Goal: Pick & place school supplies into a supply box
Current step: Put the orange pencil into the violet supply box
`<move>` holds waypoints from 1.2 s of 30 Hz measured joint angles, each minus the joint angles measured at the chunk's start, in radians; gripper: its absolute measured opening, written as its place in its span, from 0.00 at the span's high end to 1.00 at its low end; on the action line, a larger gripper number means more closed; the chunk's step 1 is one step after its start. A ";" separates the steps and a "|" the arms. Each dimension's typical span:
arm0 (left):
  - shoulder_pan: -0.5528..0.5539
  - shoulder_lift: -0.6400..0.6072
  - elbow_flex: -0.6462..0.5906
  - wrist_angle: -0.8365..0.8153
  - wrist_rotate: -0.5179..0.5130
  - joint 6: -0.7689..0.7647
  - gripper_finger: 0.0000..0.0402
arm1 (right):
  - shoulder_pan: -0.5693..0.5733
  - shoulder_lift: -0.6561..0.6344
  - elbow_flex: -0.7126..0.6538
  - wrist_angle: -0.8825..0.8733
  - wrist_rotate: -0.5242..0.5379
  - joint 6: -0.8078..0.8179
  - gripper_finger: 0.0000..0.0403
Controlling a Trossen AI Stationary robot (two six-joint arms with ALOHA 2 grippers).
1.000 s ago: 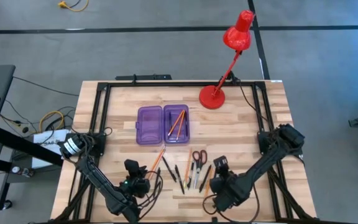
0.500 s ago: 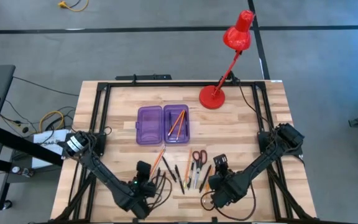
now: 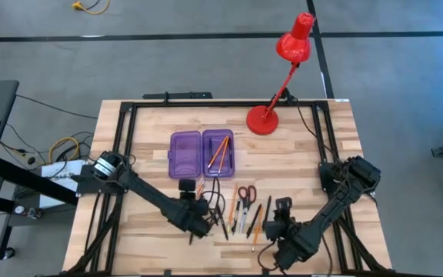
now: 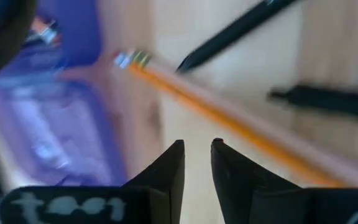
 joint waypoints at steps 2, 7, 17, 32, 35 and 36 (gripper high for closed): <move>0.014 0.000 0.000 0.042 0.038 0.019 0.83 | 0.018 0.000 0.000 -0.011 0.010 0.027 0.71; 0.020 0.000 0.000 0.061 0.065 0.017 0.83 | 0.047 0.000 0.000 -0.058 0.041 0.086 0.71; 0.019 0.000 -0.017 0.088 0.066 -0.028 0.83 | 0.054 0.000 0.000 -0.075 0.076 0.121 0.71; 0.003 -0.001 -0.085 0.110 0.096 -0.119 0.83 | 0.054 0.000 0.000 -0.075 0.090 0.124 0.71; -0.009 -0.001 -0.085 0.091 0.101 -0.126 0.83 | 0.054 0.000 0.000 -0.075 0.090 0.124 0.71; -0.013 -0.001 -0.085 0.079 0.106 -0.132 0.83 | 0.054 0.000 0.000 -0.075 0.090 0.124 0.71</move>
